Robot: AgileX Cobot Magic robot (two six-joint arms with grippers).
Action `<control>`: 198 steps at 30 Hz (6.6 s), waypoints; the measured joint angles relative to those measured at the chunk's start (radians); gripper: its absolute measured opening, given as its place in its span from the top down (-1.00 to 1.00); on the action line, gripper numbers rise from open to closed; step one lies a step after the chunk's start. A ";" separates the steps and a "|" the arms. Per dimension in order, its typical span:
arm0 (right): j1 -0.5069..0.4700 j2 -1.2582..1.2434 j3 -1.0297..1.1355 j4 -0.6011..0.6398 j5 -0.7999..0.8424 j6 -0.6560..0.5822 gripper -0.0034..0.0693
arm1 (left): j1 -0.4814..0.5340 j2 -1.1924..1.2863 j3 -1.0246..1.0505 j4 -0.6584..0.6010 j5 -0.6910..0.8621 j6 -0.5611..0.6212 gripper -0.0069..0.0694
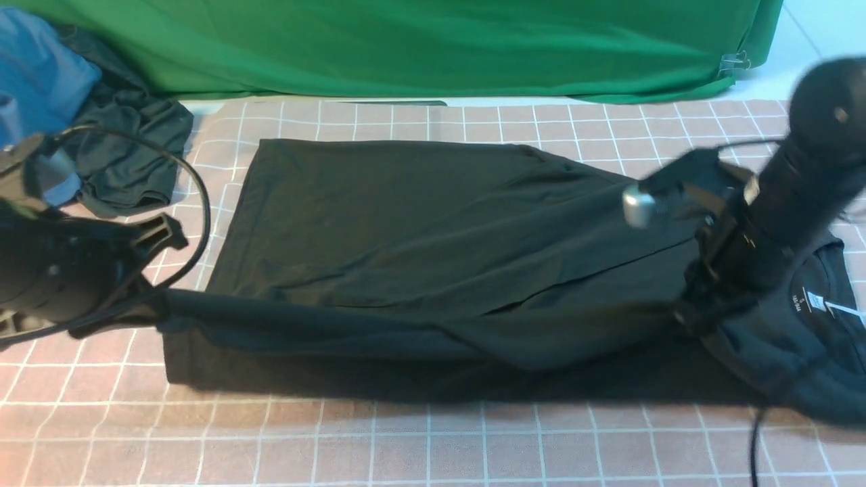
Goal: Fold a long-sleeved shirt over a pink coffee tablecloth.
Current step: 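Fold the black garment in half by bringing its near edge over to the far edge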
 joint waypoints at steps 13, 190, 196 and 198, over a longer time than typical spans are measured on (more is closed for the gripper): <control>-0.002 0.122 -0.256 -0.117 -0.046 0.169 -0.22 | 0.000 0.097 0.000 -0.001 -0.064 -0.009 0.74; -0.080 0.065 -0.133 -0.009 -0.132 0.048 0.80 | 0.000 0.066 -0.211 -0.042 0.089 0.018 0.74; -0.136 0.052 -0.137 0.005 -0.095 0.048 0.80 | 0.000 0.066 -0.218 -0.044 0.062 0.015 0.74; -0.150 0.052 -0.143 0.009 -0.093 0.048 0.80 | 0.000 0.067 -0.218 -0.046 0.034 0.015 0.74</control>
